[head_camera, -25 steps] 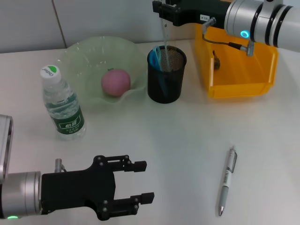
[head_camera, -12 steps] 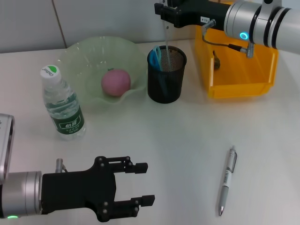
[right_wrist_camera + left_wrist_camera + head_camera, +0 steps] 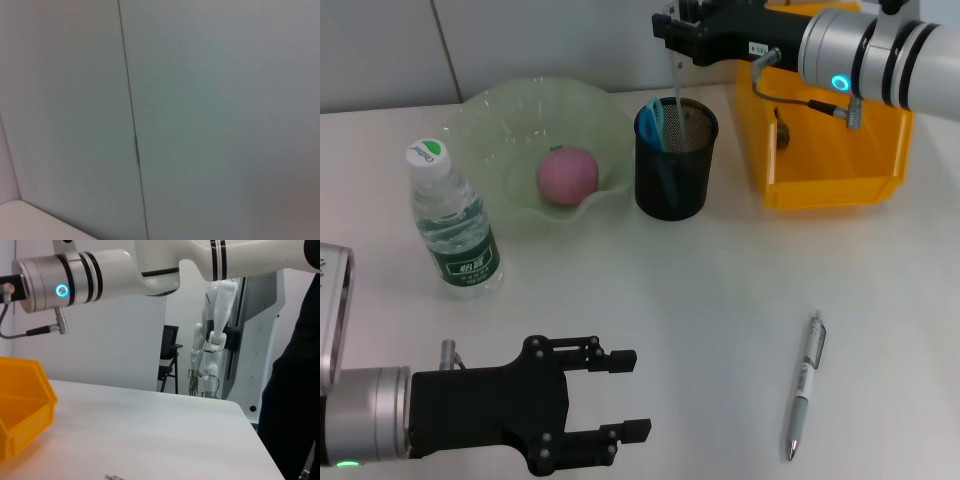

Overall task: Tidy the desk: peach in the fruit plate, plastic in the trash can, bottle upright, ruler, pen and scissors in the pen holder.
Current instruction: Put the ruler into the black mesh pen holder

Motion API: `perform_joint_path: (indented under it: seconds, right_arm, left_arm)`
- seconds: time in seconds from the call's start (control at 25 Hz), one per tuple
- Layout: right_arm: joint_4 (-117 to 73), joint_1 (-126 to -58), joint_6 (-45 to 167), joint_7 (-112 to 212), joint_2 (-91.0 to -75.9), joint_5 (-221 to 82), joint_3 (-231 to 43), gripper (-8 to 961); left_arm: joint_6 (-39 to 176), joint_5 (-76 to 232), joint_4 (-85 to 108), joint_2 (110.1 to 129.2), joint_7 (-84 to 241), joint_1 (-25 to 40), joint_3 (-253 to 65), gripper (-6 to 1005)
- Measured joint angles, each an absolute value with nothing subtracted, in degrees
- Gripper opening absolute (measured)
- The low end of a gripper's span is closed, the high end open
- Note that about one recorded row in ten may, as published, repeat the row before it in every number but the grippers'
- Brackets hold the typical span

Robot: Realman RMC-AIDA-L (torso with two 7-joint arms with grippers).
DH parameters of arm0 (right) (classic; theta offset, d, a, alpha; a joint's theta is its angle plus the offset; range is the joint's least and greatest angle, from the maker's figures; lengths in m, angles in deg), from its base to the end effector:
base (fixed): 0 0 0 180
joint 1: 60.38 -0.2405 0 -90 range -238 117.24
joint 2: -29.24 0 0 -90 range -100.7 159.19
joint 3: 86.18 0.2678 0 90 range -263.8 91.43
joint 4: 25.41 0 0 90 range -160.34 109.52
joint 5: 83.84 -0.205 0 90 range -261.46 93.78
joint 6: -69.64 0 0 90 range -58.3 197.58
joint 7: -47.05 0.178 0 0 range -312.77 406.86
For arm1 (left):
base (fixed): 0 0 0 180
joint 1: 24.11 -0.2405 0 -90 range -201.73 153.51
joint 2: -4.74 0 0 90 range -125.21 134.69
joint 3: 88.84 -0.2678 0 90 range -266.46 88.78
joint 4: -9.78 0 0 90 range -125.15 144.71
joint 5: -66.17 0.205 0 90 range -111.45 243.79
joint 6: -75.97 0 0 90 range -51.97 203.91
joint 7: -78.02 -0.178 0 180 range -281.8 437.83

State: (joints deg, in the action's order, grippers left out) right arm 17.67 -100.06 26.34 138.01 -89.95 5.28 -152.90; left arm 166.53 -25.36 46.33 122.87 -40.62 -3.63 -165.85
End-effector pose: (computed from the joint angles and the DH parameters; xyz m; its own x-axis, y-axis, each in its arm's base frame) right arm 0.1696 0.4778 -0.0272 0.7600 -0.2361 -0.6056 -0.5874 -0.6485 -0.4843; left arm -0.2331 0.2596 -0.0896 0.8367 0.1169 0.5351 0.1294 -0.9915 0.0142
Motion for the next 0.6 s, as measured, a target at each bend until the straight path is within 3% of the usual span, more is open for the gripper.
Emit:
perform_joint_path:
  seconds: [0.6]
  right_arm:
    - [17.19, -99.83, 25.62, 138.03, -89.96, 5.36, -154.6, 485]
  left_arm:
    - [166.5, -25.32, 46.44, 122.75, -40.54, -3.28, -166.11, 642]
